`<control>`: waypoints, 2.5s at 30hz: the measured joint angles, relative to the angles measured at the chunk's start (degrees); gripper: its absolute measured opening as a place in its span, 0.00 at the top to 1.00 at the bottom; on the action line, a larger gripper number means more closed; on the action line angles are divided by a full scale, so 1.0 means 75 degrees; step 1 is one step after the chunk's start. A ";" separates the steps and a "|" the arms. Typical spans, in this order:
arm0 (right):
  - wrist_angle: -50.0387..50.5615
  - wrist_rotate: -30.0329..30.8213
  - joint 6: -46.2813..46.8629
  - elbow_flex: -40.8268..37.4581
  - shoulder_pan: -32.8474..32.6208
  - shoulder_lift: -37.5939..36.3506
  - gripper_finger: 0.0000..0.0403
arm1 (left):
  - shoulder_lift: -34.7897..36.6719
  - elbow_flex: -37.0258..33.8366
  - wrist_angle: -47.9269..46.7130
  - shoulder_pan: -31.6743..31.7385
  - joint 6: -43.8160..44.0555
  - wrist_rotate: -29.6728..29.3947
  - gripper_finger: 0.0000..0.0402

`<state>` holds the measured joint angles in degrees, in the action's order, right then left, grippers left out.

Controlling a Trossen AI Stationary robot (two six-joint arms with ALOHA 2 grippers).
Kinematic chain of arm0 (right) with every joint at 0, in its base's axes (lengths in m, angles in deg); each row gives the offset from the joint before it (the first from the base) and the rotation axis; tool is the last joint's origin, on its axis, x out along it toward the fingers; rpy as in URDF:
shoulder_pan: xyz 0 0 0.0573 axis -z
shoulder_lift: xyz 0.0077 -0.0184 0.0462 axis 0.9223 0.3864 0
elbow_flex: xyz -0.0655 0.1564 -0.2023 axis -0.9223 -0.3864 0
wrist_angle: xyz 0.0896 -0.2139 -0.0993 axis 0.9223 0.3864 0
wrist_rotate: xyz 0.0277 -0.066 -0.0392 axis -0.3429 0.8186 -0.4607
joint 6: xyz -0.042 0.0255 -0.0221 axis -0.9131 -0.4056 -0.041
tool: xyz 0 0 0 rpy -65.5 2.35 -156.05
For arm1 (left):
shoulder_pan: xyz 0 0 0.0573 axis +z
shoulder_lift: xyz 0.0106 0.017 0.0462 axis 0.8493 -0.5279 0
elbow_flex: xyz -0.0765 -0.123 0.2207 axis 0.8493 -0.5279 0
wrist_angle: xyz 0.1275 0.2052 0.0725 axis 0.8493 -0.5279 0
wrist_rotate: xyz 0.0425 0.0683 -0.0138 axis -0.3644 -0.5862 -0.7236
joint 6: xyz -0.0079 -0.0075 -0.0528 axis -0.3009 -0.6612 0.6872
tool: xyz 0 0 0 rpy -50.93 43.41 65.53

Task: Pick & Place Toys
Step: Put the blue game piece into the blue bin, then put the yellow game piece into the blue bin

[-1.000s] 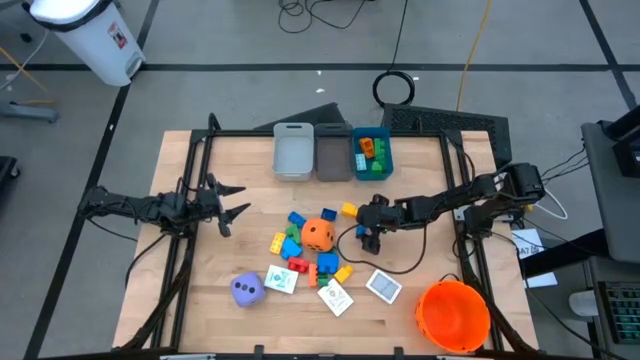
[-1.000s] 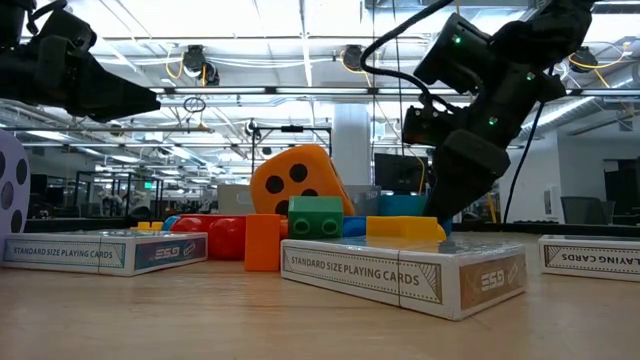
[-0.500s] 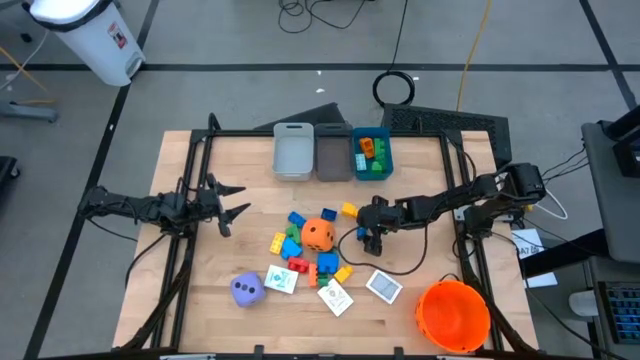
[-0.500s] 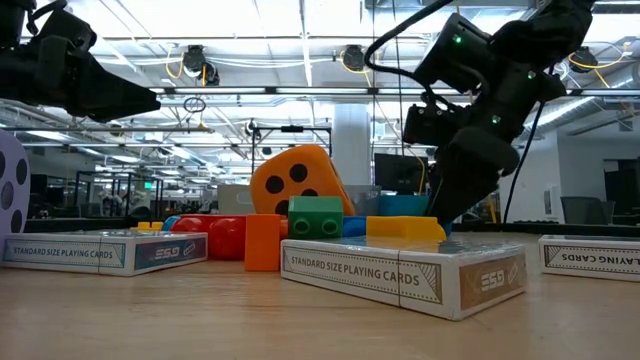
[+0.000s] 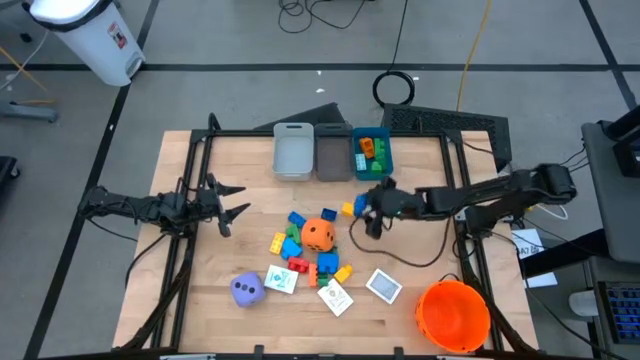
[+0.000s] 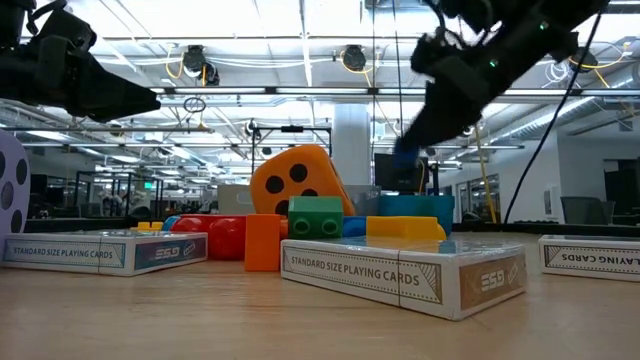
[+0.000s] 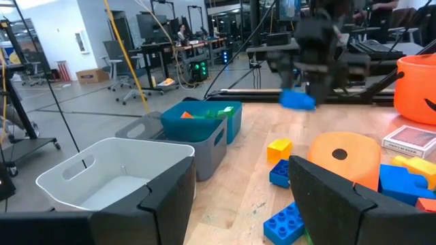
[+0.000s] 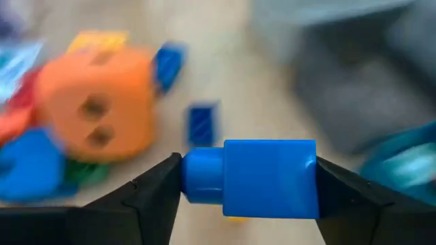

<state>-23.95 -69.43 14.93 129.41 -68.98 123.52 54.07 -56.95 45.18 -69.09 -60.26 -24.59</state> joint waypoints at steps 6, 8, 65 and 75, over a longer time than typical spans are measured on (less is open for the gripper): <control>-0.0515 0.1476 -0.0541 0.0003 0.0675 -0.0479 0.35 | 0.0000 0.0003 -0.0005 0.0001 0.0000 -0.0003 0.40; -0.0847 0.1604 -0.0624 0.0003 0.1080 -0.0413 0.34 | -0.0001 0.0001 -0.0003 0.0002 0.0000 -0.0001 0.40; -0.1860 -0.1811 -0.1372 0.0006 0.0903 0.2050 0.21 | 0.0000 0.0001 -0.0006 0.0000 0.0000 0.0000 0.40; -0.1751 -0.2038 -0.1092 -0.0001 0.1247 0.2765 0.21 | -0.0001 0.0001 -0.0006 0.0000 0.0000 -0.0001 0.40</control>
<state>-37.08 -84.71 6.74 129.40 -59.63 144.26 54.06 -56.94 45.14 -69.09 -60.26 -24.60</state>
